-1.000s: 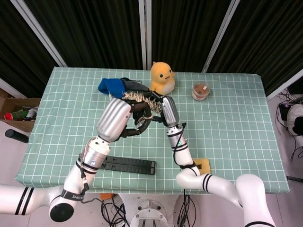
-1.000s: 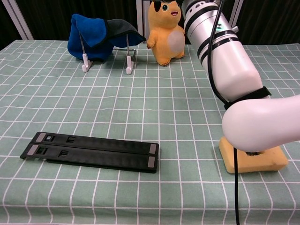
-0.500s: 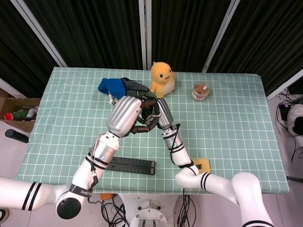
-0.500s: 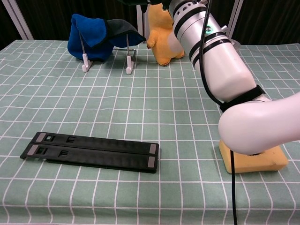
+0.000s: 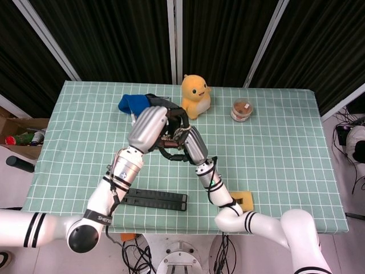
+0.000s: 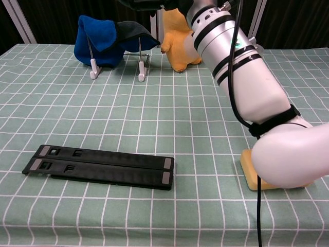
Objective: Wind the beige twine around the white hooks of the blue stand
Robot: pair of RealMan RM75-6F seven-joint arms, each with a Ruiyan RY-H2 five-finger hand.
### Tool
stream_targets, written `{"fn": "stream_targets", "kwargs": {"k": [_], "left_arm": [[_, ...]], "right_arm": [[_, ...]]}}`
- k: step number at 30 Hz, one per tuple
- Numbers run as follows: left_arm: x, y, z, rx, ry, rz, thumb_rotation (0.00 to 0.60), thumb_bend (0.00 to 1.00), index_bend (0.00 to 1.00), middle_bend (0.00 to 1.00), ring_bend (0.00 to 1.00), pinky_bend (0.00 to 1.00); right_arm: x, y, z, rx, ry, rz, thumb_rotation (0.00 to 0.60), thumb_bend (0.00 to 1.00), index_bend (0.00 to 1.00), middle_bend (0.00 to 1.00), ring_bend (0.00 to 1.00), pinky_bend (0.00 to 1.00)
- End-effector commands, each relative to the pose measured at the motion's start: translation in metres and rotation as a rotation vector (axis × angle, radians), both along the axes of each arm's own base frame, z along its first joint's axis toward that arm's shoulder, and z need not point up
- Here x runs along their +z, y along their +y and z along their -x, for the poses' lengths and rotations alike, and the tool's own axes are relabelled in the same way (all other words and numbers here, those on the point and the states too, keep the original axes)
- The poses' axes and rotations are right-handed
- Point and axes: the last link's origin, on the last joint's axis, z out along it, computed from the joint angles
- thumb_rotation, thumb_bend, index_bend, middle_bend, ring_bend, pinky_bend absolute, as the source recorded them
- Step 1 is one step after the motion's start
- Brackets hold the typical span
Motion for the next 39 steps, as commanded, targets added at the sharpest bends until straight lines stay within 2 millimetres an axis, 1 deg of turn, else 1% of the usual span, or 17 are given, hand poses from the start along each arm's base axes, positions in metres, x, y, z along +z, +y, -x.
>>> {"fn": "stream_targets", "kwargs": {"k": [1, 8, 18, 23, 28, 31, 34, 39], "left_arm": [[0.007, 0.016, -0.002, 0.029, 0.003, -0.005, 0.6, 0.4, 0.82, 0.78, 0.67, 0.73], [0.014, 0.043, 0.011, 0.126, 0.03, -0.005, 0.6, 0.4, 0.82, 0.78, 0.67, 0.73], [0.012, 0.062, 0.036, 0.234, 0.11, 0.046, 0.6, 0.4, 0.82, 0.78, 0.67, 0.73], [0.012, 0.072, 0.045, 0.282, 0.114, 0.064, 0.6, 0.4, 0.82, 0.78, 0.67, 0.73], [0.011, 0.081, 0.055, 0.322, 0.132, 0.058, 0.6, 0.4, 0.82, 0.78, 0.67, 0.73], [0.011, 0.088, 0.064, 0.349, 0.17, 0.006, 0.6, 0.4, 0.82, 0.78, 0.67, 0.73], [0.01, 0.093, 0.072, 0.385, 0.165, -0.037, 0.6, 0.4, 0.82, 0.78, 0.67, 0.73], [0.008, 0.095, 0.084, 0.413, 0.175, -0.083, 0.6, 0.4, 0.82, 0.78, 0.67, 0.73]], "right_arm": [[0.001, 0.01, 0.006, 0.028, -0.012, 0.006, 0.6, 0.74, 0.82, 0.64, 0.57, 0.77], [0.005, 0.025, 0.017, 0.061, -0.033, 0.016, 0.6, 0.73, 0.83, 0.64, 0.58, 0.78], [0.008, 0.033, 0.022, 0.064, -0.082, 0.003, 0.6, 0.73, 0.83, 0.64, 0.58, 0.78], [0.009, 0.037, 0.022, 0.06, -0.121, -0.006, 0.6, 0.73, 0.83, 0.64, 0.58, 0.78], [0.009, 0.036, 0.022, 0.048, -0.139, -0.009, 0.6, 0.73, 0.83, 0.64, 0.58, 0.78], [0.009, 0.035, 0.021, 0.036, -0.16, -0.022, 0.6, 0.73, 0.83, 0.64, 0.58, 0.78], [0.008, 0.035, 0.022, 0.021, -0.178, -0.039, 0.6, 0.73, 0.83, 0.64, 0.58, 0.78], [0.007, 0.032, 0.023, -0.018, -0.223, -0.093, 0.6, 0.73, 0.83, 0.64, 0.58, 0.78]]}}
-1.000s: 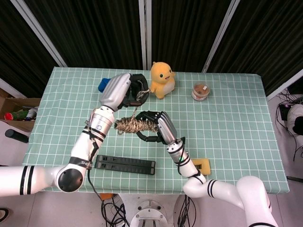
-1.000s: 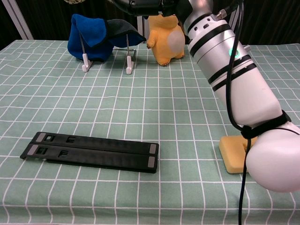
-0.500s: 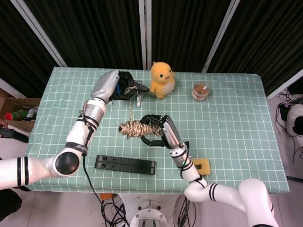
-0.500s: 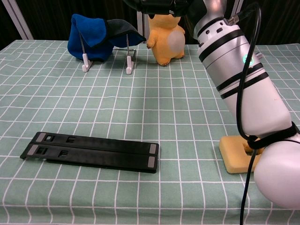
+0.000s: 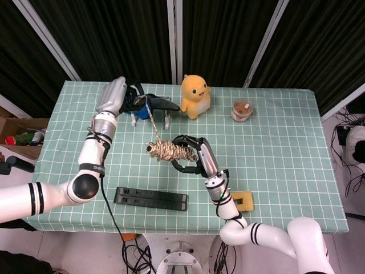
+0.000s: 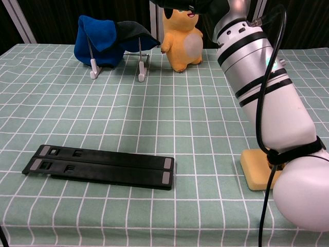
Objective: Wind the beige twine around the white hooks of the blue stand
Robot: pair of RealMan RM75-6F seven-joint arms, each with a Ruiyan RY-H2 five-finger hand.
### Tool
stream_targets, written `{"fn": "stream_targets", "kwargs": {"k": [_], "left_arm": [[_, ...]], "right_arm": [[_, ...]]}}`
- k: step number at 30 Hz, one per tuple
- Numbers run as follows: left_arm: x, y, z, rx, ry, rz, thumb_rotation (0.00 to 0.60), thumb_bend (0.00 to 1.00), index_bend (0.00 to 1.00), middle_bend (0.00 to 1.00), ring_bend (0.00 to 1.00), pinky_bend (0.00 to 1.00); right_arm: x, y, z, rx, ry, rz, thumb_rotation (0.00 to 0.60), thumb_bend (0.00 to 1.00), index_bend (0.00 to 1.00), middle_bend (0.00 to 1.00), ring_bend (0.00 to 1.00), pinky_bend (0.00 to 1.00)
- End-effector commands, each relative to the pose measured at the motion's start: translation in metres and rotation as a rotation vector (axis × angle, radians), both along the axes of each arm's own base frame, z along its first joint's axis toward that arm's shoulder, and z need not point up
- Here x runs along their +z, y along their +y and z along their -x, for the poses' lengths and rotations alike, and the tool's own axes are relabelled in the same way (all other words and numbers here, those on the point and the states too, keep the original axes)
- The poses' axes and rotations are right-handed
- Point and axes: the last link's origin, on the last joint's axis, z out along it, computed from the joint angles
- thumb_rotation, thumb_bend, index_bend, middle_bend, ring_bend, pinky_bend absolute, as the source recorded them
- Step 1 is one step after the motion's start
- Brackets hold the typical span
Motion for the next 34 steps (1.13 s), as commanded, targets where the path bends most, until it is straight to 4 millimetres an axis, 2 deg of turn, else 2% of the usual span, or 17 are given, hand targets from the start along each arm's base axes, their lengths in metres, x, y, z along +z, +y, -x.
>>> {"fn": "stream_targets", "kwargs": {"k": [1, 8, 17, 19, 23, 26, 29, 34], "left_arm": [[-0.004, 0.001, 0.009, 0.014, 0.018, -0.013, 0.6, 0.4, 0.82, 0.78, 0.67, 0.73], [-0.016, -0.002, 0.023, 0.032, 0.017, 0.126, 0.6, 0.4, 0.82, 0.78, 0.67, 0.73], [-0.025, -0.007, 0.032, 0.038, 0.0, 0.272, 0.6, 0.4, 0.81, 0.77, 0.67, 0.73], [-0.026, -0.007, 0.034, 0.043, -0.011, 0.299, 0.6, 0.4, 0.75, 0.76, 0.67, 0.73], [-0.029, -0.006, 0.044, 0.051, 0.007, 0.339, 0.6, 0.4, 0.55, 0.66, 0.63, 0.69], [-0.031, -0.004, 0.055, 0.073, 0.033, 0.326, 0.6, 0.39, 0.46, 0.64, 0.6, 0.67], [-0.033, 0.0, 0.069, 0.108, 0.066, 0.295, 0.6, 0.39, 0.42, 0.61, 0.57, 0.64], [-0.033, 0.008, 0.099, 0.175, 0.077, 0.205, 0.6, 0.38, 0.42, 0.57, 0.55, 0.62]], "right_arm": [[0.0, -0.001, 0.0, -0.021, -0.032, -0.033, 0.6, 0.73, 0.83, 0.64, 0.58, 0.78], [0.0, -0.001, -0.003, -0.03, -0.064, -0.053, 0.6, 0.73, 0.83, 0.64, 0.58, 0.78], [0.003, -0.002, -0.008, -0.037, -0.105, -0.058, 0.6, 0.73, 0.83, 0.64, 0.58, 0.78], [0.003, -0.002, -0.009, -0.042, -0.117, -0.062, 0.6, 0.73, 0.83, 0.64, 0.58, 0.78], [0.007, -0.004, -0.01, -0.05, -0.152, -0.062, 0.6, 0.73, 0.83, 0.64, 0.58, 0.78], [0.016, -0.007, -0.012, -0.056, -0.187, -0.052, 0.6, 0.73, 0.83, 0.64, 0.58, 0.78], [0.024, -0.007, -0.012, -0.063, -0.225, -0.041, 0.6, 0.73, 0.83, 0.64, 0.58, 0.78], [0.034, -0.008, -0.008, -0.083, -0.266, -0.026, 0.6, 0.73, 0.83, 0.64, 0.58, 0.78]]}}
